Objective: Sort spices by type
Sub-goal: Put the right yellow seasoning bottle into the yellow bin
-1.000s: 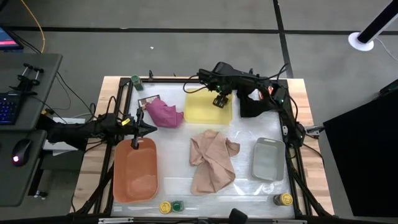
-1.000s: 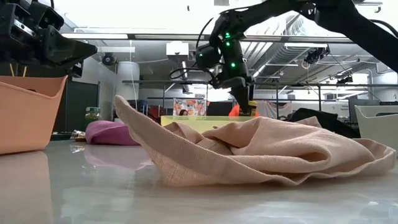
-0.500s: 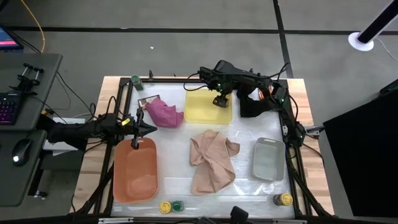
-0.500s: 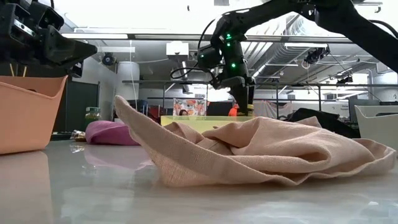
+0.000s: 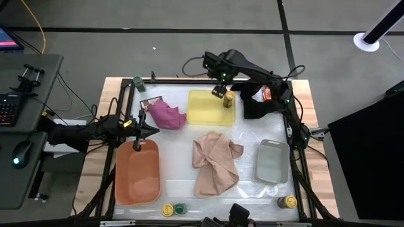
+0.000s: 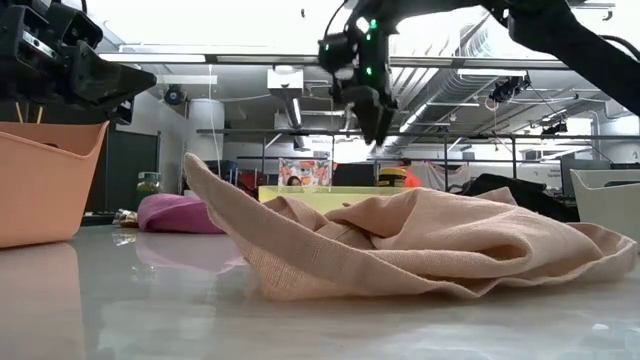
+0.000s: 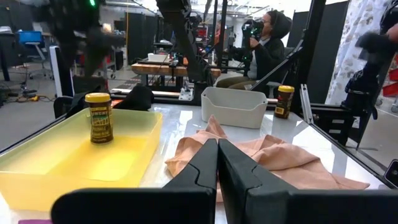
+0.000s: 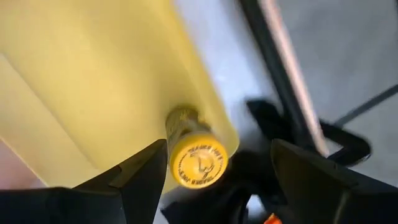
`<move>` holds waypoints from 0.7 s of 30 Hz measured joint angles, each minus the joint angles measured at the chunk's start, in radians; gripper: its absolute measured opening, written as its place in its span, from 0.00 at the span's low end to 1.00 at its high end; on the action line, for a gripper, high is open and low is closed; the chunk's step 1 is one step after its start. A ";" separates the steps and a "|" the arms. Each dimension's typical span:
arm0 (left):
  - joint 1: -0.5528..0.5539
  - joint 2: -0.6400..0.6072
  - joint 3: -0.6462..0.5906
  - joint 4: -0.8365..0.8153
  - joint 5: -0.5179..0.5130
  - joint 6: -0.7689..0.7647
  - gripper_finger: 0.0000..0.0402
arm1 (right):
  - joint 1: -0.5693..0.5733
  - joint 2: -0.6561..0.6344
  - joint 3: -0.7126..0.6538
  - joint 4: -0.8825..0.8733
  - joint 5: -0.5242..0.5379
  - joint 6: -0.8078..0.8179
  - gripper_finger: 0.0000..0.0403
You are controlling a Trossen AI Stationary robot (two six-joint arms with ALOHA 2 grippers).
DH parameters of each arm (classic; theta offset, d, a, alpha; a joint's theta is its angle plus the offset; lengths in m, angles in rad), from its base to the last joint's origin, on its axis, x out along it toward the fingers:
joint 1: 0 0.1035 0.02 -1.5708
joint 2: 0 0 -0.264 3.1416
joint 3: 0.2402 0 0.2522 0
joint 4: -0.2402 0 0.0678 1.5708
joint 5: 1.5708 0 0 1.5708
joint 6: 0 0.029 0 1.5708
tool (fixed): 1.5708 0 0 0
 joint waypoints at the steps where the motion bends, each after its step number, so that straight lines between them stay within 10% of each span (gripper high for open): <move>1: 0.000 0.000 0.000 0.000 0.000 0.000 0.00 | 0.000 -0.028 -0.021 0.033 -0.004 0.007 0.70; 11: 0.000 0.000 0.000 0.000 0.000 0.000 0.00 | 0.076 -0.177 -0.071 0.157 -0.274 0.130 0.70; 21: 0.000 0.000 0.000 0.000 0.000 0.000 0.00 | 0.312 -0.189 -0.079 0.229 -0.246 0.207 0.70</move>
